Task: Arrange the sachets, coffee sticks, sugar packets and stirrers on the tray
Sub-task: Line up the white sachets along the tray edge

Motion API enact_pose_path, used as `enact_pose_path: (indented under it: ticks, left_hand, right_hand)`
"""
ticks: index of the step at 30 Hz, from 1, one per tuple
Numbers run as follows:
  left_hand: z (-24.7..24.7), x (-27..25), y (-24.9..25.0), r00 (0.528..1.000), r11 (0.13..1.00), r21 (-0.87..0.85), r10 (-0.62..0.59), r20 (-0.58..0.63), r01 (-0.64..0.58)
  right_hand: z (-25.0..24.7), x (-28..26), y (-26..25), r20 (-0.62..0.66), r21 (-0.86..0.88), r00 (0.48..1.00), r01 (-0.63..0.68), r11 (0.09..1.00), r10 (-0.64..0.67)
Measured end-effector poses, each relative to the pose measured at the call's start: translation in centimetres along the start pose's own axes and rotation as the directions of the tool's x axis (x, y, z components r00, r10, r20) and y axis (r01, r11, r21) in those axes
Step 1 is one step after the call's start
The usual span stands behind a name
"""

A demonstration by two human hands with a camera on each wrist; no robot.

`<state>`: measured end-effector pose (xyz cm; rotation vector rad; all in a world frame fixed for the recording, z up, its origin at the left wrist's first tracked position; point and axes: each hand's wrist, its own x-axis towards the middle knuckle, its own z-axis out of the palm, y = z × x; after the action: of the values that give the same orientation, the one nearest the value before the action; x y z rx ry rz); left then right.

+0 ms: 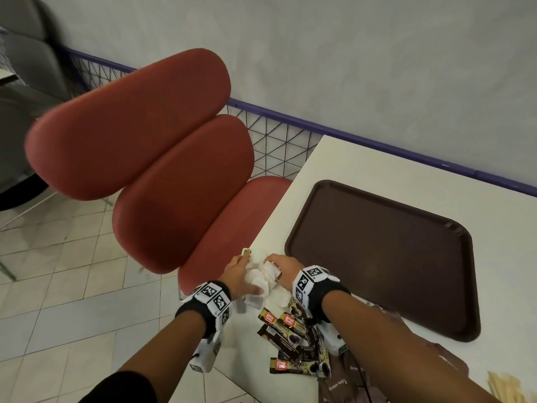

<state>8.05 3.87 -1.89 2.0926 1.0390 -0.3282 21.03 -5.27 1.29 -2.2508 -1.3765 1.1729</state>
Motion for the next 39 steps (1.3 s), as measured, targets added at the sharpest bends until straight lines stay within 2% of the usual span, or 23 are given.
enact_pose_path:
  ticks: [7,14,17,20,22,24,28,31,35,39]
  left_hand:
    - [0.2,1.1,0.8,0.998,0.999,0.045,0.029,0.05,-0.031]
    - [0.9,1.3,0.3,0.997,0.997,0.024,0.079,0.0,-0.079]
    - [1.3,1.2,-0.2,0.993,0.993,-0.018,0.112,-0.046,-0.113]
    - [1.3,1.0,-0.5,0.99,0.987,-0.105,0.111,-0.085,-0.12]
    - [1.3,1.0,-0.7,0.989,0.981,-0.151,0.104,-0.105,-0.119]
    - [1.2,0.7,-0.8,0.987,0.973,-0.193,0.099,-0.125,-0.122]
    - [1.3,0.4,-1.0,0.985,0.945,-0.306,0.067,-0.156,-0.113]
    - [1.2,0.2,-1.0,0.983,0.906,-0.408,0.041,-0.181,-0.113]
    - [1.2,-0.4,-0.7,0.981,0.867,-0.484,0.033,-0.191,-0.123]
    - [1.5,-1.1,-0.3,0.977,0.833,-0.533,0.037,-0.209,-0.145]
  right_hand:
    - [0.6,-0.2,0.6,-0.024,0.095,1.0,-0.003,0.995,0.005]
    - [0.8,-0.4,1.5,-0.136,0.163,0.991,0.004,0.987,0.019]
    - [1.3,-1.1,1.8,-0.122,0.058,0.991,-0.047,0.997,0.054]
    - [1.7,-1.6,1.5,-0.023,-0.199,0.997,-0.083,0.977,0.08]
    - [2.1,-1.9,1.2,-0.025,-0.312,0.998,-0.064,0.948,0.059]
    - [2.3,-2.0,1.1,-0.048,-0.353,0.997,-0.067,0.933,0.054]
    - [1.8,-2.1,1.3,-0.09,-0.306,0.992,-0.107,0.946,0.083]
    - [2.1,-2.0,1.6,-0.045,-0.458,0.996,-0.092,0.884,0.08]
    - [3.3,-2.2,2.0,-0.076,-0.59,0.997,-0.052,0.806,0.008]
    - [3.5,-2.4,2.1,-0.14,-0.598,0.985,-0.001,0.801,-0.103]
